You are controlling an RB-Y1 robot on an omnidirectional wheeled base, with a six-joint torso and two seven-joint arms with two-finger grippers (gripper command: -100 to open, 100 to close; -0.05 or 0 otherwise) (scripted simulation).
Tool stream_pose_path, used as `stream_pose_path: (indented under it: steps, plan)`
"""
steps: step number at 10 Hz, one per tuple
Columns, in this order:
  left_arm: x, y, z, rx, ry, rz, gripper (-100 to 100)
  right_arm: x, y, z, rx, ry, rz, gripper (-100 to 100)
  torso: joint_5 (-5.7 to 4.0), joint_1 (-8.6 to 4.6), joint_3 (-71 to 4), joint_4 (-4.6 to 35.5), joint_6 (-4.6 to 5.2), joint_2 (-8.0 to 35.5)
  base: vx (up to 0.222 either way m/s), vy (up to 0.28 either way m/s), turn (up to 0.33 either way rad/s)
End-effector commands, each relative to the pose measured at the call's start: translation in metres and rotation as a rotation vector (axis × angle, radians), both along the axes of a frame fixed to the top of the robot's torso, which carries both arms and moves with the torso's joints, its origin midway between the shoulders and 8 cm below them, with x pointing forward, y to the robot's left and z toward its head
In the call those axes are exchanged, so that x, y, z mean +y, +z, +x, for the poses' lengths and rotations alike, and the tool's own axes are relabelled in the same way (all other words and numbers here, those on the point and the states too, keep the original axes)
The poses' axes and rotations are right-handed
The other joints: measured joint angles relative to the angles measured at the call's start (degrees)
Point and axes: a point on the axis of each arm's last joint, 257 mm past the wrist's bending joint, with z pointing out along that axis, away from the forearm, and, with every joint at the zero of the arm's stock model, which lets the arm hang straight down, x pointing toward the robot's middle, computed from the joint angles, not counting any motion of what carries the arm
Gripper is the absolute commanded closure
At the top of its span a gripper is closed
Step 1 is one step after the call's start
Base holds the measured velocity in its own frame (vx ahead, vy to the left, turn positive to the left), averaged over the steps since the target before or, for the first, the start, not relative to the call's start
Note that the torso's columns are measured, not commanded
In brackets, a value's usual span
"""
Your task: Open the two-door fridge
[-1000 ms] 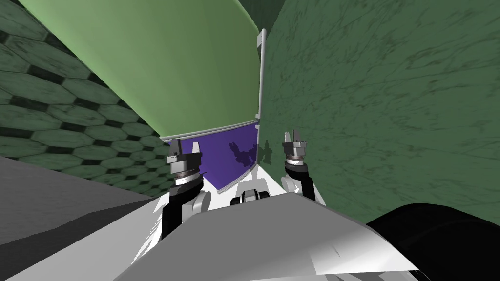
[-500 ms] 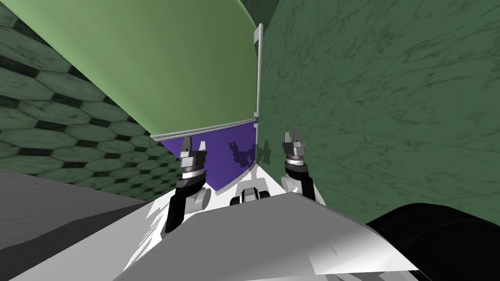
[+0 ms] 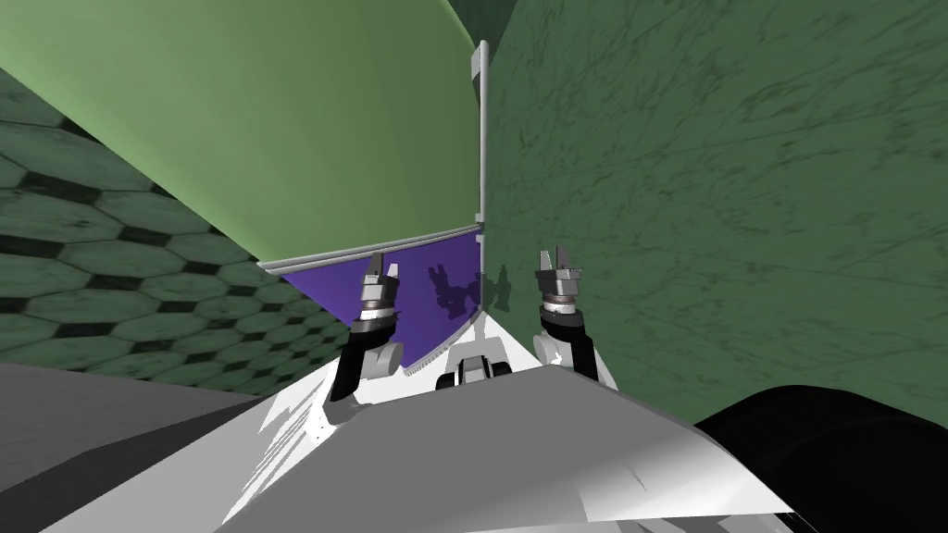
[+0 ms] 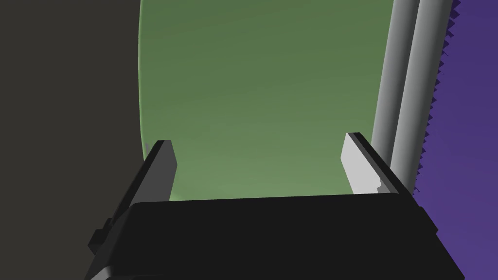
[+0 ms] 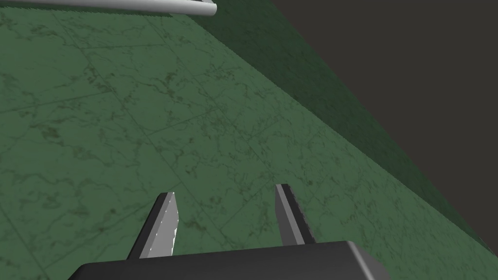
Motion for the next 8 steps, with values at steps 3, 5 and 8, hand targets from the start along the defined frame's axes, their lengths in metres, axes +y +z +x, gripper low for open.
stream_pose_path:
  steps: [3,5,8]
  plan:
    - [-0.002,0.000,0.041,0.040,0.040,0.058,-100,0.000,0.000,0.000,0.000,0.000,0.000,0,-0.01,-0.04,0.0,0.0,0.00,0.0,0.015,-0.016,-0.072]
    - [-0.004,0.004,0.054,0.049,0.052,0.076,-100,0.000,0.000,0.000,0.000,0.000,0.000,0,-0.02,-0.07,0.0,0.0,0.04,-0.1,0.022,-0.020,-0.093]
    - [-0.004,0.005,0.082,0.083,0.083,0.113,-100,0.000,0.000,0.000,0.000,0.000,0.000,0,-0.01,-0.02,0.0,0.0,0.01,0.0,0.015,-0.015,-0.065]
